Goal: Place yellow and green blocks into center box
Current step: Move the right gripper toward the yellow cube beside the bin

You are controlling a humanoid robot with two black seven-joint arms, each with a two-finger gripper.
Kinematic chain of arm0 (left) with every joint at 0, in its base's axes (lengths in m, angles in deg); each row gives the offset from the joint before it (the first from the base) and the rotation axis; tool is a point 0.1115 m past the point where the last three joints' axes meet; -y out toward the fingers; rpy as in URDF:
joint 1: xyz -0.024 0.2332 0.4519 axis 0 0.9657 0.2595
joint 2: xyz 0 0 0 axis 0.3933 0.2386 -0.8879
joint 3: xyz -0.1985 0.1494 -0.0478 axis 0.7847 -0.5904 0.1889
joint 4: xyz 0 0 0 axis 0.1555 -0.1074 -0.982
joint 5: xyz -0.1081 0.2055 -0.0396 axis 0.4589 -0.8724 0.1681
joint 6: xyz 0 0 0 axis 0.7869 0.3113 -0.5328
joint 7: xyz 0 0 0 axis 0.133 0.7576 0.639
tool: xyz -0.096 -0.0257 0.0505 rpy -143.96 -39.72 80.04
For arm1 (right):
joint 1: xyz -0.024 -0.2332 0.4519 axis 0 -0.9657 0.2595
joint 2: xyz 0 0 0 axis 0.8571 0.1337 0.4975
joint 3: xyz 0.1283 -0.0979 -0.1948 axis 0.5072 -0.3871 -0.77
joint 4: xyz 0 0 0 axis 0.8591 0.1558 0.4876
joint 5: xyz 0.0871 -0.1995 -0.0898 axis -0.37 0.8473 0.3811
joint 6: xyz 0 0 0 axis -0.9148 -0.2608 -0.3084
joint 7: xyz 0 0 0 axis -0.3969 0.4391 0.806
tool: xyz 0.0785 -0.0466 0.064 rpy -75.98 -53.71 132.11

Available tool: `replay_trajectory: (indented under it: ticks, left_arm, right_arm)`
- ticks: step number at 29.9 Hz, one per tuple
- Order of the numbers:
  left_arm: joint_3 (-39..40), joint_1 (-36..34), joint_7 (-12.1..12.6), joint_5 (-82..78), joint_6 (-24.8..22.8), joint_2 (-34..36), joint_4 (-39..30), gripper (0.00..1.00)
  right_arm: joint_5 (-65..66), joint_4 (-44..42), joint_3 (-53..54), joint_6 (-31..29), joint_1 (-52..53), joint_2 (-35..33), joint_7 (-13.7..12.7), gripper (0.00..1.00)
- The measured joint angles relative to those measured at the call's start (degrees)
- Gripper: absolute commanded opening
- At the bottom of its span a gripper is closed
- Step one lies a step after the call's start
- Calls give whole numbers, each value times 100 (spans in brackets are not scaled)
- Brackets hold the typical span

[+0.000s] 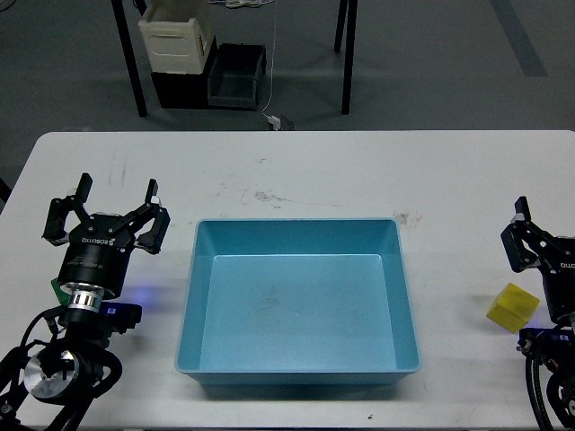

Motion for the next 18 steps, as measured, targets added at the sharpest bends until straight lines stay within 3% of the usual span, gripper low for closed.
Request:
replay_trajectory:
  ticks: [8, 18]
  left_arm:
    - [0, 28, -3, -2, 42, 13, 13, 100]
    - [2, 32, -6, -2, 51, 5, 41, 100]
  right_arm:
    - [906, -172, 55, -44, 225, -328, 67, 100]
    - [6658, -256, -202, 28, 1970, -1713, 64, 98]
